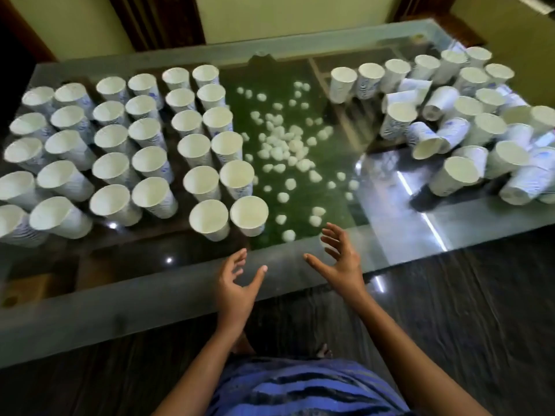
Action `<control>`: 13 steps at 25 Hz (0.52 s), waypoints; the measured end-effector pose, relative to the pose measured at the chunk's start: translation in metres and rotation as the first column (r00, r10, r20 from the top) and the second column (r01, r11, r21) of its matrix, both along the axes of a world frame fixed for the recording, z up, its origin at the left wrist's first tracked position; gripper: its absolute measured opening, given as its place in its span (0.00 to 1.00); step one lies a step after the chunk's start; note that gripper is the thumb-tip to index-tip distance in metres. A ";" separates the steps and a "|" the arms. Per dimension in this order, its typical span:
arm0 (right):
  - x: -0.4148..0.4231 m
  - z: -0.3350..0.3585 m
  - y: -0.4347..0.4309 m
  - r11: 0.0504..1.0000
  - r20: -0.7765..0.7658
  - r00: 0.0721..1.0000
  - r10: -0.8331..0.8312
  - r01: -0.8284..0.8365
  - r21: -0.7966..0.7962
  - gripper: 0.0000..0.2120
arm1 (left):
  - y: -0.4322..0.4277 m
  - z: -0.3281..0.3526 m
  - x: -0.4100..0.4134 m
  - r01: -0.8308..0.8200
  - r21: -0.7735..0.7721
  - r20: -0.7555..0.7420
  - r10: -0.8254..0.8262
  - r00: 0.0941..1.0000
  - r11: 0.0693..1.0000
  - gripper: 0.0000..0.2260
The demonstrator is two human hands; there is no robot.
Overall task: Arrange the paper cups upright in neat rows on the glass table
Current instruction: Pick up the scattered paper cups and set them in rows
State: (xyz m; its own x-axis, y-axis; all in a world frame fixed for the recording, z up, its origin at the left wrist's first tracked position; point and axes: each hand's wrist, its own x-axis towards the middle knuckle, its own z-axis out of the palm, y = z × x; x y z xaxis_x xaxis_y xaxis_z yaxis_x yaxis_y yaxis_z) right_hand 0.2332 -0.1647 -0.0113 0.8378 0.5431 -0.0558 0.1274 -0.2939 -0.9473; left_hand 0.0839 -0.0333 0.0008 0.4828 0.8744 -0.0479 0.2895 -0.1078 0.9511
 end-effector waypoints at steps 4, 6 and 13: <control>0.036 0.008 -0.078 0.990 0.007 0.990 -0.138 0.138 -0.004 0.33 | -0.067 0.001 0.068 0.179 -0.113 0.021 -0.178 0.984 0.977 0.24; 0.052 0.012 -0.114 0.972 0.005 0.972 -0.234 0.234 0.010 0.31 | -0.095 0.000 0.103 0.265 -0.126 0.031 -0.263 0.964 0.956 0.24; 0.107 0.014 -0.194 0.881 0.019 0.881 -0.473 0.473 0.021 0.27 | -0.157 -0.001 0.207 0.487 -0.052 0.043 -0.485 0.873 0.872 0.25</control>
